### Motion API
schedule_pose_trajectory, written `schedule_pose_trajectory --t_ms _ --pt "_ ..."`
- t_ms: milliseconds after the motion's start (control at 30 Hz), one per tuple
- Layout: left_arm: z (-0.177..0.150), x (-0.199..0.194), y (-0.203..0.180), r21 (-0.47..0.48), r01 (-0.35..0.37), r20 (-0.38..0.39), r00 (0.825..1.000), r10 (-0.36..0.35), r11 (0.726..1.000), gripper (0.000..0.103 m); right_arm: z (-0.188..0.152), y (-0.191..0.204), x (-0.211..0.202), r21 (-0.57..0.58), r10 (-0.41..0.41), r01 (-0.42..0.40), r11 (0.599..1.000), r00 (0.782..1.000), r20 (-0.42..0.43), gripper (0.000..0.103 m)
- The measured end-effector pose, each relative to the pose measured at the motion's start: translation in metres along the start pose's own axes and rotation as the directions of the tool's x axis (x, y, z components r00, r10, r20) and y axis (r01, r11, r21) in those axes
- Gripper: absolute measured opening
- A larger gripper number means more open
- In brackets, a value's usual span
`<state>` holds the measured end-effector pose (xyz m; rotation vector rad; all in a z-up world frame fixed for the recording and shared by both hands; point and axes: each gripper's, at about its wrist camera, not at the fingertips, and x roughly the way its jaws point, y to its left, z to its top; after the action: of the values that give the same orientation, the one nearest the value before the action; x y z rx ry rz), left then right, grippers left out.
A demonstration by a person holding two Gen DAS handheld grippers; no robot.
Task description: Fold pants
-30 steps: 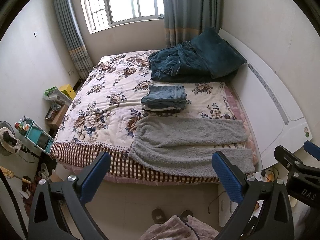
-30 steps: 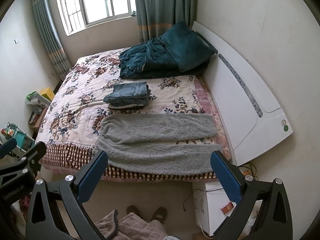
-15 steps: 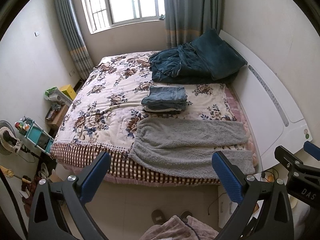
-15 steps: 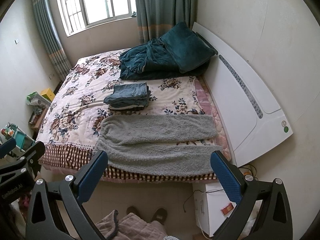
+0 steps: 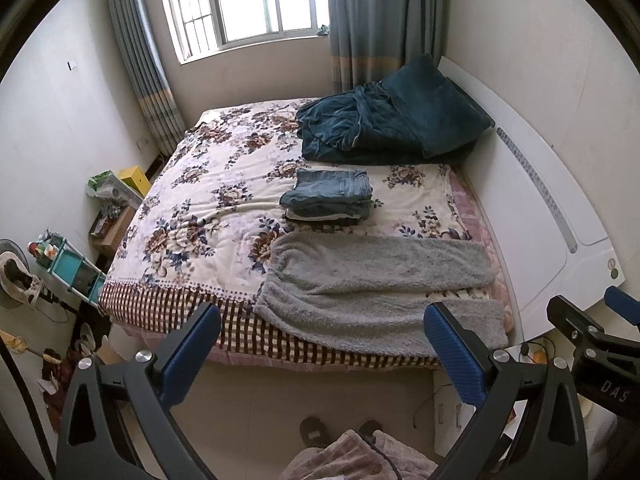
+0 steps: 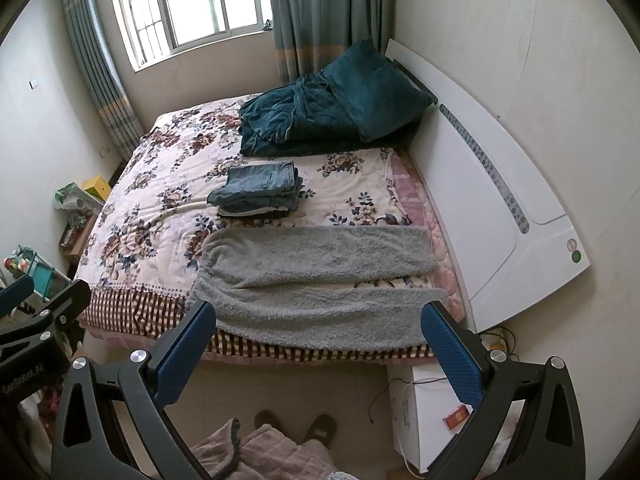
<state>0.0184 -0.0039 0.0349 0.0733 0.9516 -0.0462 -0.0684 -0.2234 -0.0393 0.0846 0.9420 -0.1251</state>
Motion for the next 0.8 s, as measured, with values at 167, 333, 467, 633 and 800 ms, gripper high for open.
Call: schedule_pose_trajectory --t_ms 167,333,467,633,800 --pt "-0.001 0.019 -0.009 -0.034 -0.013 0.014 1.0 0.013 0.999 0.103 -0.003 -0.008 0.017 0.013 -0.012 0.012 1.0 1.0 -0.001 0.103" --pt "-0.001 0.05 -0.02 -0.081 -0.023 0.011 1.0 0.024 0.996 0.103 0.0 -0.031 0.066 0.039 -0.014 0.015 0.999 0.999 -0.032 0.103" --pt "0.002 0.077 -0.031 -0.099 -0.062 0.015 0.998 0.064 0.993 0.103 0.01 -0.049 0.105 0.029 -0.032 0.033 0.999 0.998 -0.051 0.103" --pt "0.008 0.117 -0.042 -0.088 -0.075 -0.026 0.997 0.073 0.993 0.103 0.03 -0.064 0.157 0.031 -0.07 0.072 0.997 0.995 -0.071 0.103" --pt "0.03 0.169 -0.052 -0.056 -0.074 -0.057 0.996 0.07 0.996 0.103 0.058 -0.074 0.23 0.074 -0.108 0.118 0.99 0.987 -0.118 0.103"
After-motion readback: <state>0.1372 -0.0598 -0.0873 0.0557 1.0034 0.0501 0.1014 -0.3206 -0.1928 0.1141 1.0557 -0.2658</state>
